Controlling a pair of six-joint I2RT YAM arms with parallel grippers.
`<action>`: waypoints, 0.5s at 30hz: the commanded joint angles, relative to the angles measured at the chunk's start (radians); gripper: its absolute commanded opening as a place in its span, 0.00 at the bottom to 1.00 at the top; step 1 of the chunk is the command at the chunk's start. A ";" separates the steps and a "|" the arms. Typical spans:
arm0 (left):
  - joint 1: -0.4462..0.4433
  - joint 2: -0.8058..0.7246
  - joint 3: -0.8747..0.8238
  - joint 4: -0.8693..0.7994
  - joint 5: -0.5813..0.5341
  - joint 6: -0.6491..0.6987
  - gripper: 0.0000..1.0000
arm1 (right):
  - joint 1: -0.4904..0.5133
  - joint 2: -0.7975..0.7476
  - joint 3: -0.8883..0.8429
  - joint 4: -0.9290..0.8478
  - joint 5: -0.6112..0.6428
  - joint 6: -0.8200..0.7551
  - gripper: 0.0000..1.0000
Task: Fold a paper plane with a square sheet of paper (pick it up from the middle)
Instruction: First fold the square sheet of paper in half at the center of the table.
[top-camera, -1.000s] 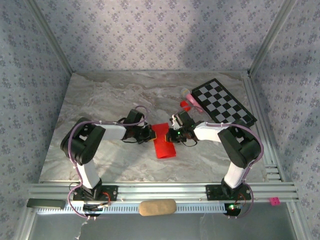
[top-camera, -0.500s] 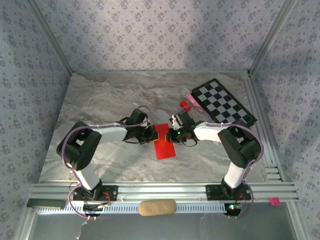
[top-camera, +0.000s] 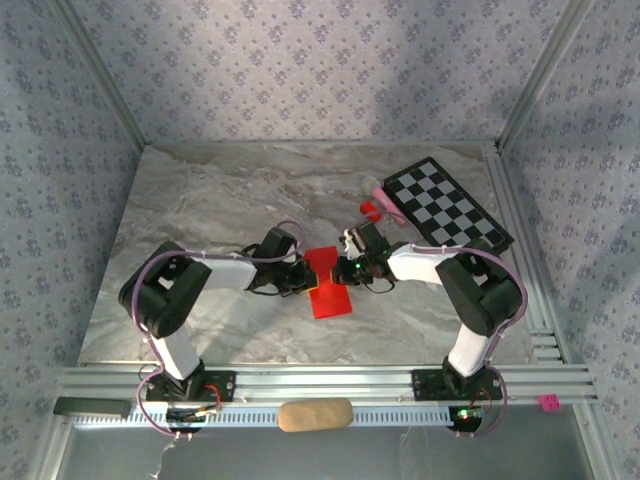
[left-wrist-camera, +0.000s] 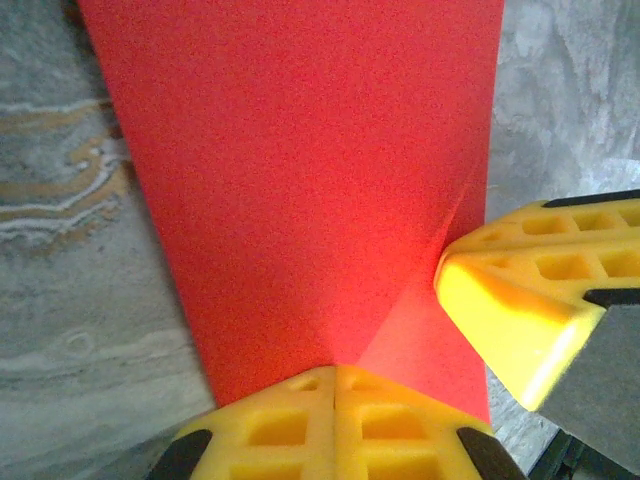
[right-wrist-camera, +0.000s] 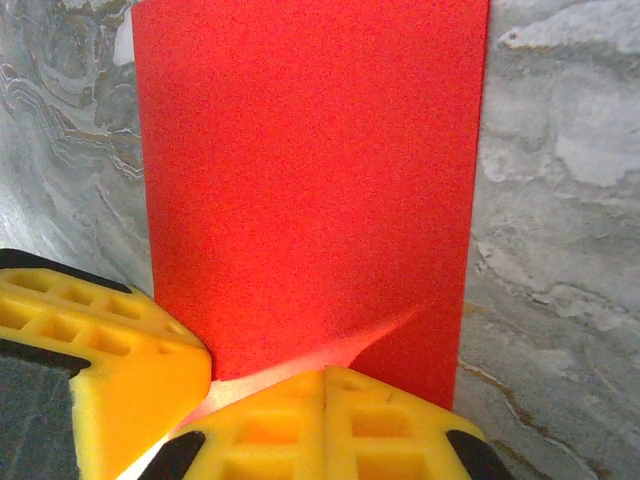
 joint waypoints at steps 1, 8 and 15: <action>0.011 -0.009 -0.050 -0.007 -0.010 0.020 0.04 | -0.002 0.039 -0.049 -0.161 0.082 -0.004 0.00; 0.018 -0.118 -0.050 -0.041 0.020 0.017 0.06 | 0.000 0.035 -0.047 -0.165 0.084 -0.004 0.00; -0.005 -0.186 -0.062 -0.020 0.036 -0.024 0.07 | 0.001 0.030 -0.046 -0.175 0.090 -0.004 0.00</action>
